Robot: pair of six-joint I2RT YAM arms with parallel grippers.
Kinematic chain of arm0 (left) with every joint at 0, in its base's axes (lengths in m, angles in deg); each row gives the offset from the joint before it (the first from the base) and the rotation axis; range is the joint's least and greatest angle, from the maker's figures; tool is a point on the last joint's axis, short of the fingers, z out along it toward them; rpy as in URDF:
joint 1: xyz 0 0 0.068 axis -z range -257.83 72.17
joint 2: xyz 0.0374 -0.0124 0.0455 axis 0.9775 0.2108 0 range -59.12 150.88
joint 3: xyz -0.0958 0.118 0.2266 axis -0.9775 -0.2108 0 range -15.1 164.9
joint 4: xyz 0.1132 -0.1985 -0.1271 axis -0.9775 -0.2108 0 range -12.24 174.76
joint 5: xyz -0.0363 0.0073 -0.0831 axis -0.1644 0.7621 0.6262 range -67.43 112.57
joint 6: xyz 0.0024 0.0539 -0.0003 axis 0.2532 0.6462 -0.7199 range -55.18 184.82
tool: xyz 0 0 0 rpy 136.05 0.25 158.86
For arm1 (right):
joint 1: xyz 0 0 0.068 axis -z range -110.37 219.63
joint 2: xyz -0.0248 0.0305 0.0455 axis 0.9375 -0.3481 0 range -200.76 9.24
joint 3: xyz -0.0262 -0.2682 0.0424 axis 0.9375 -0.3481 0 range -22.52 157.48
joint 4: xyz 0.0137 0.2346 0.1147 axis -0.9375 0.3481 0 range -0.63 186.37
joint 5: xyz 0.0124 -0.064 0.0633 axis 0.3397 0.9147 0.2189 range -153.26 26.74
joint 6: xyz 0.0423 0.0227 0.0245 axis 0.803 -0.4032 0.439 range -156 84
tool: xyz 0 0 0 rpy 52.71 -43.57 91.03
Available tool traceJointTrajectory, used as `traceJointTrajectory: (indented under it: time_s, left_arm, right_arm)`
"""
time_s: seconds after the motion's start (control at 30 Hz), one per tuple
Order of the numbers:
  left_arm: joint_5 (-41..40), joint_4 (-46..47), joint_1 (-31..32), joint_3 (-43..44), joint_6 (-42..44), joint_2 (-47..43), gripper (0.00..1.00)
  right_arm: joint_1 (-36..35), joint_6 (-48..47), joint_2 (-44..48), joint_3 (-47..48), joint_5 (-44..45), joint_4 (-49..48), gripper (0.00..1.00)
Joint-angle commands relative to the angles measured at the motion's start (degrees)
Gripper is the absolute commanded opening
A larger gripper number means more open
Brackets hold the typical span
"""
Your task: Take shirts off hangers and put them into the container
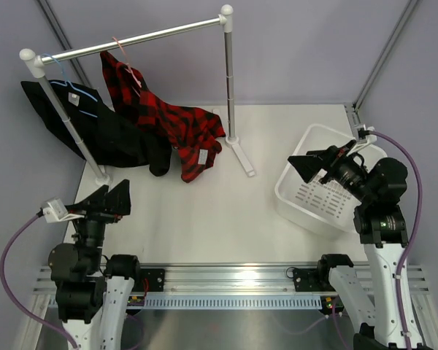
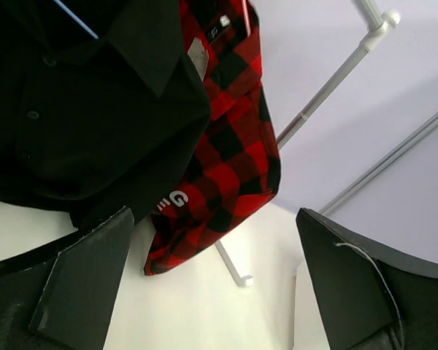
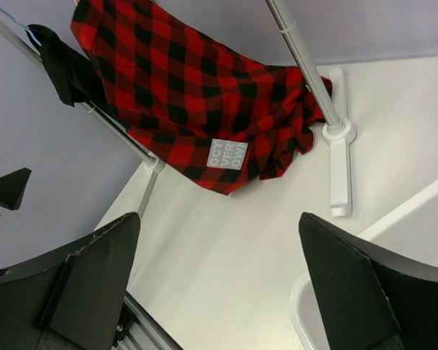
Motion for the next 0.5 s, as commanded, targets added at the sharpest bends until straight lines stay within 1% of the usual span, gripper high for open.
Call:
traceJointTrajectory:
  time_s: [0.0, 0.07, 0.13, 0.17, 0.2, 0.23, 0.27, 0.3, 0.33, 0.37, 0.4, 0.43, 0.47]
  left_arm:
    - [-2.41, -1.86, -0.31, 0.42, -2.21, -5.18, 0.99]
    - [-2.31, -2.90, -0.22, 2.08, -1.68, -3.70, 0.99]
    - [-2.58, -5.88, -0.31, 4.28, -0.63, 0.69, 0.99]
    - [-1.62, -6.42, -0.31, 6.20, 0.24, 4.89, 0.99]
    - [-1.00, -7.04, -0.31, 7.18, 0.25, 7.10, 0.99]
    - [-0.30, -8.87, -0.31, 7.97, -0.18, 9.39, 0.99]
    - [0.92, -9.41, -0.31, 8.68, -1.32, 13.68, 0.99]
    - [1.02, -10.02, -0.31, 9.90, -2.37, 15.46, 0.99]
    - [1.03, -11.33, -0.31, 10.35, -3.43, 17.04, 0.99]
    - [0.85, -11.70, -0.31, 11.14, -5.27, 19.84, 0.99]
    - [1.02, -11.87, -0.22, 12.89, -5.55, 21.18, 0.99]
    - [1.29, -11.79, -0.31, 14.03, -5.46, 22.32, 0.99]
    - [1.38, -11.79, -0.31, 15.52, -4.77, 23.55, 0.99]
  right_arm:
    - [-2.28, -0.56, 0.41, 6.63, 0.79, -1.90, 0.99]
    - [-3.35, -0.73, -2.31, 8.83, 1.58, -1.11, 0.99]
    - [-6.33, -1.08, -5.20, 11.38, 2.37, -1.29, 0.99]
    - [-7.56, -1.25, -6.18, 13.74, 3.77, -0.85, 1.00]
    - [-10.35, -1.87, -8.45, 15.25, 6.40, -0.15, 0.99]
    - [-12.03, -3.18, -9.96, 17.17, 9.38, 3.16, 1.00]
    - [-14.05, -3.71, -11.19, 20.94, 13.15, 4.68, 0.99]
    - [-15.99, -5.63, -13.99, 22.80, 18.85, 6.08, 0.99]
    - [-19.23, -6.00, -15.67, 24.47, 21.51, 8.88, 1.00]
    - [-20.56, -6.35, -17.25, 28.23, 24.93, 10.30, 1.00]
    - [-21.71, -7.14, -20.83, 30.18, 31.32, 12.06, 0.99]
    - [-23.81, -7.67, -22.87, 32.12, 34.52, 15.55, 0.99]
    - [-24.18, -8.63, -24.89, 35.96, 37.51, 17.33, 1.00]
